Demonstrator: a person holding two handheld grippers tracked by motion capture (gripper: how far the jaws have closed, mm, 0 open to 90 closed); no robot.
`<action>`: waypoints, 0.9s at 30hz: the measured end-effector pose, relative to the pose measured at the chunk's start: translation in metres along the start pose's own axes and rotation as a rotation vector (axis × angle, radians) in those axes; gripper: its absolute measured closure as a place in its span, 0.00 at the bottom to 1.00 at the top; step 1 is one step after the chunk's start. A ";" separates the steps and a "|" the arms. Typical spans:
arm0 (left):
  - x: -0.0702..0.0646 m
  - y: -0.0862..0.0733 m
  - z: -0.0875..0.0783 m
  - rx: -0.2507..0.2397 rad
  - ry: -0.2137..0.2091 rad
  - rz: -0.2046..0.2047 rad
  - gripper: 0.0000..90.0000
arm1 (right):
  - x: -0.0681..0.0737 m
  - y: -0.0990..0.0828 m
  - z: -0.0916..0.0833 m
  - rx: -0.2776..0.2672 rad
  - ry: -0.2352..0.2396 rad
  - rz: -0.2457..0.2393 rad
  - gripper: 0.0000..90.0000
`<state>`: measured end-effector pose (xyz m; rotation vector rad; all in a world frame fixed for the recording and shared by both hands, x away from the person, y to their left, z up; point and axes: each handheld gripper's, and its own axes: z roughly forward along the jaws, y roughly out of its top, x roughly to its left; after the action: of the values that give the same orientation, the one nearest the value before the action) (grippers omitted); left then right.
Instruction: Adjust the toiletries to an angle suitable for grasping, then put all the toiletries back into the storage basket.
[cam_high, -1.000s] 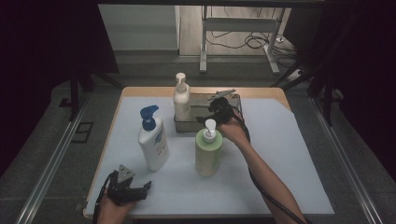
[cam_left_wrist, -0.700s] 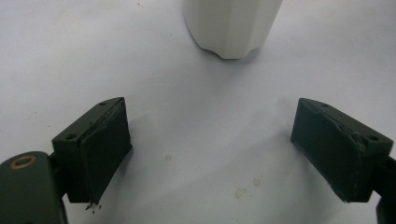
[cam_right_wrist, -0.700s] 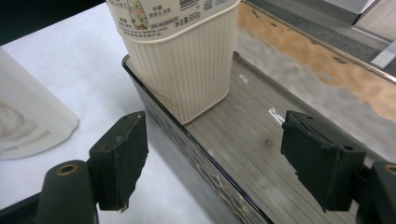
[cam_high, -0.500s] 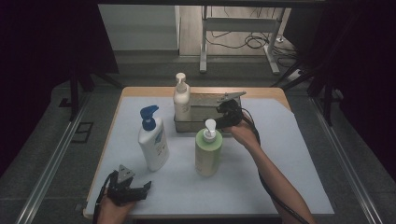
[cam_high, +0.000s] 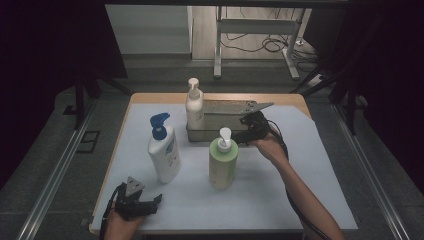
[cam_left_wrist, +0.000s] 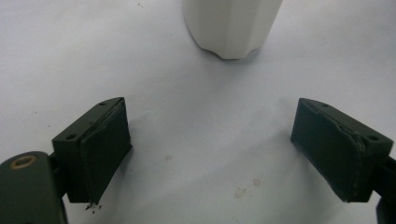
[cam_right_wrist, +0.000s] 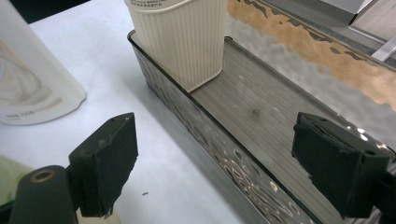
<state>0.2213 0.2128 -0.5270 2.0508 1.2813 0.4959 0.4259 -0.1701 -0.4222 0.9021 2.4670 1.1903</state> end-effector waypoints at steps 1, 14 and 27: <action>0.000 0.000 0.000 0.000 0.000 0.000 0.13 | 0.000 -0.001 -0.001 -0.003 -0.001 0.001 0.16; 0.000 0.000 0.000 0.000 0.001 -0.001 0.13 | -0.002 -0.019 -0.021 -0.004 -0.012 -0.005 0.15; 0.000 0.000 0.000 0.000 0.001 -0.001 0.13 | -0.001 -0.036 -0.035 -0.009 0.004 0.032 0.14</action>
<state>0.2213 0.2126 -0.5270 2.0504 1.2828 0.4960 0.3945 -0.2092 -0.4280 0.9415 2.4571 1.2140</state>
